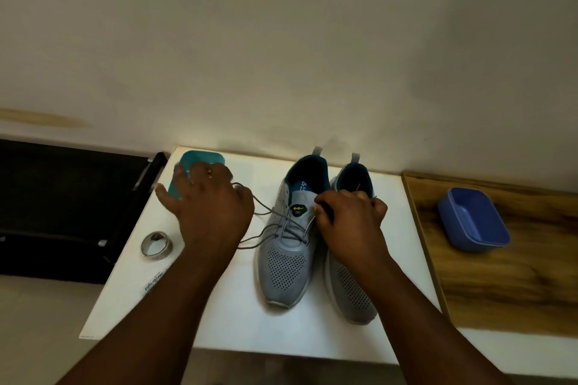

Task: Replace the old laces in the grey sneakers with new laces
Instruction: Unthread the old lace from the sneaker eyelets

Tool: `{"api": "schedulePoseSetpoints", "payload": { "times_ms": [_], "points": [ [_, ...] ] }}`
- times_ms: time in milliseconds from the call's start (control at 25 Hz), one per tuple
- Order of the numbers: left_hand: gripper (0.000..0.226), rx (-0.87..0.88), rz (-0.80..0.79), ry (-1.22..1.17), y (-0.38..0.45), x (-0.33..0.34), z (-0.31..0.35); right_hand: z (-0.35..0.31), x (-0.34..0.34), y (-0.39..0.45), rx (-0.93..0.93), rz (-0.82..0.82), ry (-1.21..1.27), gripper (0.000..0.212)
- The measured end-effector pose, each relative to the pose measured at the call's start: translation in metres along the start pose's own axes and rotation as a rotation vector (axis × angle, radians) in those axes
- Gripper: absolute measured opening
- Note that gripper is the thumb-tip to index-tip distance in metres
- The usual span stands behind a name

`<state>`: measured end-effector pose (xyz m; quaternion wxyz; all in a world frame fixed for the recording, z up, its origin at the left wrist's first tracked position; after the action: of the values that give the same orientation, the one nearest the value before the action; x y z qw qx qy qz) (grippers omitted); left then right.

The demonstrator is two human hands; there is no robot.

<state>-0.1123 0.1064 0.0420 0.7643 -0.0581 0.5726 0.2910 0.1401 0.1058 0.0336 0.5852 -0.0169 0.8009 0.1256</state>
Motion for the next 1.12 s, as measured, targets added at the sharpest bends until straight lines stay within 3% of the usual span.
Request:
{"api": "schedulePoseSetpoints", "payload": {
  "times_ms": [80, 160, 200, 320, 520, 720, 880, 960, 1120],
  "points": [
    [0.053, 0.207, -0.118, -0.030, -0.020, 0.017, 0.028, -0.001, 0.000, 0.000, 0.000, 0.001, 0.003, 0.025],
    [0.045, 0.479, -0.228, -0.051, -0.049, 0.034, 0.064, -0.002, 0.001, 0.000, 0.002, -0.007, 0.007, 0.025],
    [0.045, 0.532, -0.261, -0.041, -0.055, 0.039, 0.073, -0.002, 0.001, 0.001, 0.001, -0.014, 0.012, 0.025],
    [0.050, 0.488, -0.277, -0.081, -0.049, 0.039, 0.072, -0.005, 0.004, 0.001, -0.022, -0.021, 0.034, 0.026],
    [0.018, 0.599, -0.254, -0.065, -0.057, 0.038, 0.079, -0.004, 0.004, 0.001, -0.024, -0.020, 0.026, 0.027],
    [0.015, 0.415, -0.173, -0.386, -0.020, 0.021, 0.047, -0.001, 0.001, 0.001, -0.022, 0.014, 0.022, 0.026],
    [0.029, -0.045, -0.140, -0.884, 0.016, 0.012, -0.006, 0.000, 0.003, 0.002, -0.008, 0.001, 0.020, 0.027],
    [0.031, -0.184, -0.155, -0.852, 0.013, 0.015, -0.018, -0.001, 0.004, 0.001, -0.010, -0.005, -0.004, 0.027],
    [0.037, -0.259, -0.236, -0.424, -0.004, 0.028, -0.021, -0.016, -0.004, -0.002, -0.058, 0.062, -0.001, 0.026]
  ]
}}
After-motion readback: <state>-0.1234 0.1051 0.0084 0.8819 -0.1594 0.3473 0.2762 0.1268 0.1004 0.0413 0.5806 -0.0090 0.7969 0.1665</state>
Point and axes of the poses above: each hand's wrist, its own y-axis towards the middle knuckle, its own x-axis out of the palm, z = x × y, the point moved 10 cm from there along y, towards the middle knuckle, and after that the axes turned 11 degrees about -x, right-handed, at the moved point
